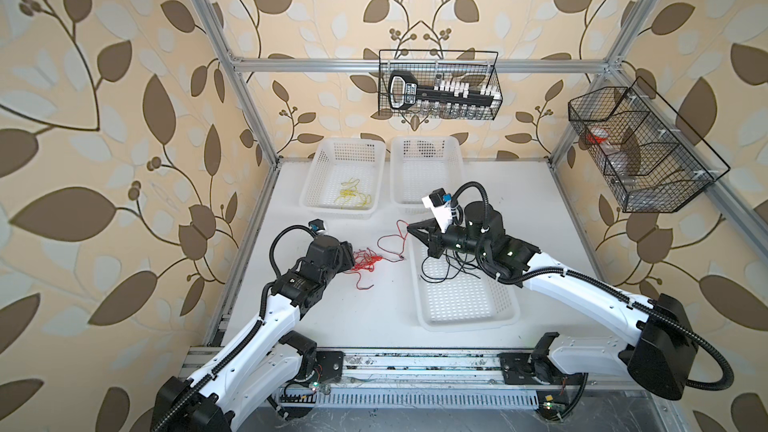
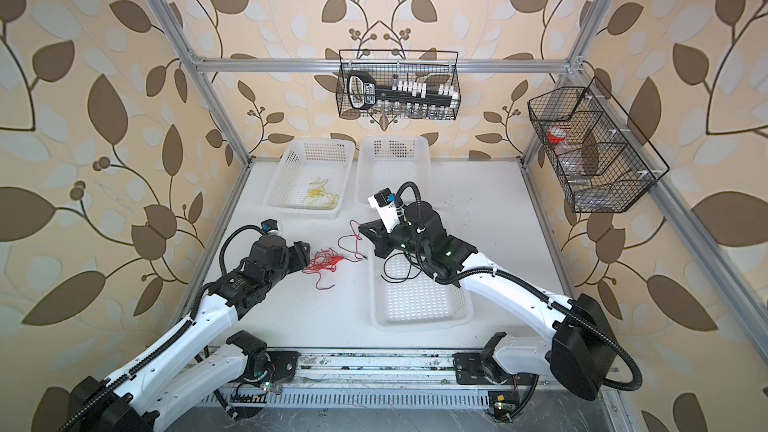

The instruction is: Untangle the cables

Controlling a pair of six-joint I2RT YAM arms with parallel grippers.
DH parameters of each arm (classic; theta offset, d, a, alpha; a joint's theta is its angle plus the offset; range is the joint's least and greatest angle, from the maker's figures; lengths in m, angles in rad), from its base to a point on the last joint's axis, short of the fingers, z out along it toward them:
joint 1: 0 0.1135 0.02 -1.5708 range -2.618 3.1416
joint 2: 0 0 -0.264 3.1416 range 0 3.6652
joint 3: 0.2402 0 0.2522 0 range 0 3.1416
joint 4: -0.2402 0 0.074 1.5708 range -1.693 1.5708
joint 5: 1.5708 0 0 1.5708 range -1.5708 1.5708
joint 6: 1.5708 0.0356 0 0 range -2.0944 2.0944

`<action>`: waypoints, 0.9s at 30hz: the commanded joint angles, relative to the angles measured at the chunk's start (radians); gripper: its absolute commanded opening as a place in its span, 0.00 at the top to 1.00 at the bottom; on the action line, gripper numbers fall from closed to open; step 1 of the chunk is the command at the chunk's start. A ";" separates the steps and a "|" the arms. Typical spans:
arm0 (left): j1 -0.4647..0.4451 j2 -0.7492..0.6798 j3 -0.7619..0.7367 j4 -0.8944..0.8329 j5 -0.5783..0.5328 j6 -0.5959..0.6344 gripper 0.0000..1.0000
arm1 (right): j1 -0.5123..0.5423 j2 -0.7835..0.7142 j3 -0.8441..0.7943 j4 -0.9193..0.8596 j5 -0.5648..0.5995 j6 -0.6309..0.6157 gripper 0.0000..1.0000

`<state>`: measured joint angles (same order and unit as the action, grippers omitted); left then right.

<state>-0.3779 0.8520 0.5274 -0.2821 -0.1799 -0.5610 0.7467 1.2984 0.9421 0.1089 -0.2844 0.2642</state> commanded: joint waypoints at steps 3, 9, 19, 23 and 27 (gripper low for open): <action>0.006 0.029 0.003 0.061 0.105 0.030 0.35 | 0.014 0.044 0.045 0.006 0.073 -0.015 1.00; -0.006 0.025 0.005 0.058 0.141 0.030 0.40 | 0.014 0.086 0.066 0.008 0.147 -0.008 1.00; -0.022 0.112 -0.005 0.099 0.141 0.028 0.33 | -0.012 0.154 0.146 -0.027 0.114 0.003 1.00; -0.026 0.197 0.006 0.131 0.146 0.030 0.36 | -0.013 0.149 0.138 -0.028 0.111 -0.001 1.00; -0.029 0.269 0.023 0.133 0.146 0.042 0.43 | -0.020 0.144 0.131 -0.030 0.102 -0.003 0.99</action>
<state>-0.3943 1.0954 0.5274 -0.1822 -0.0463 -0.5392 0.7326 1.4414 1.0595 0.0902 -0.1619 0.2653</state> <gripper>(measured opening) 0.580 0.048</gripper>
